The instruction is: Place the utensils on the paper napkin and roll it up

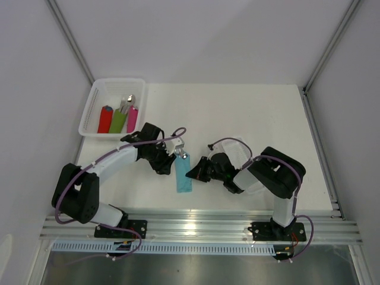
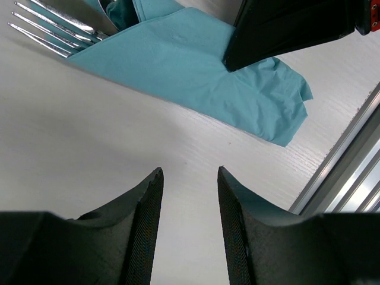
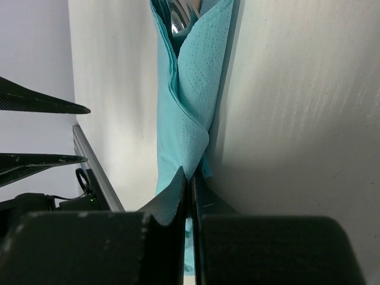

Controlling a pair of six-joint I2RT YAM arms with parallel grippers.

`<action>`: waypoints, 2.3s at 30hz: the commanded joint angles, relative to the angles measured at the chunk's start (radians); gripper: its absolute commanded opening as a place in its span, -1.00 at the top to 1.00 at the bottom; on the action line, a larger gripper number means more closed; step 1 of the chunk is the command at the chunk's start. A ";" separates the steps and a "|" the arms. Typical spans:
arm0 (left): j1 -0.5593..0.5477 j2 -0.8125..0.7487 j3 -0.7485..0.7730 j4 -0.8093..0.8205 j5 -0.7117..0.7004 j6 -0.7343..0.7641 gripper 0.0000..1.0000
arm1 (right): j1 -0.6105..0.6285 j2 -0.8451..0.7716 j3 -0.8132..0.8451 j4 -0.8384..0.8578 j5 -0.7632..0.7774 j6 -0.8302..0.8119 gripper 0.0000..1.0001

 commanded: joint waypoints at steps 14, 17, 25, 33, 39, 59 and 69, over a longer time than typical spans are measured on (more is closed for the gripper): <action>0.049 -0.034 0.023 0.003 0.009 -0.024 0.09 | 0.002 -0.147 0.087 -0.192 0.000 -0.110 1.00; 0.052 -0.034 0.019 0.004 0.004 -0.022 0.09 | 0.004 -0.150 0.090 -0.195 0.003 -0.110 1.00; 0.058 -0.044 0.016 0.006 -0.002 -0.022 0.09 | -0.004 -0.130 0.079 -0.174 -0.005 -0.092 1.00; 0.062 -0.041 0.012 0.007 -0.001 -0.024 0.09 | 0.002 -0.167 0.105 -0.227 0.010 -0.115 1.00; 0.059 -0.021 0.012 0.006 0.041 -0.033 0.09 | 0.018 -0.186 0.113 -0.263 0.029 -0.112 1.00; 0.040 0.043 0.019 0.010 0.065 -0.058 0.10 | 0.042 -0.157 0.249 -0.524 0.081 -0.178 1.00; -0.080 0.192 0.050 0.026 0.064 -0.079 0.11 | 0.042 -0.080 0.185 -0.421 0.069 -0.072 1.00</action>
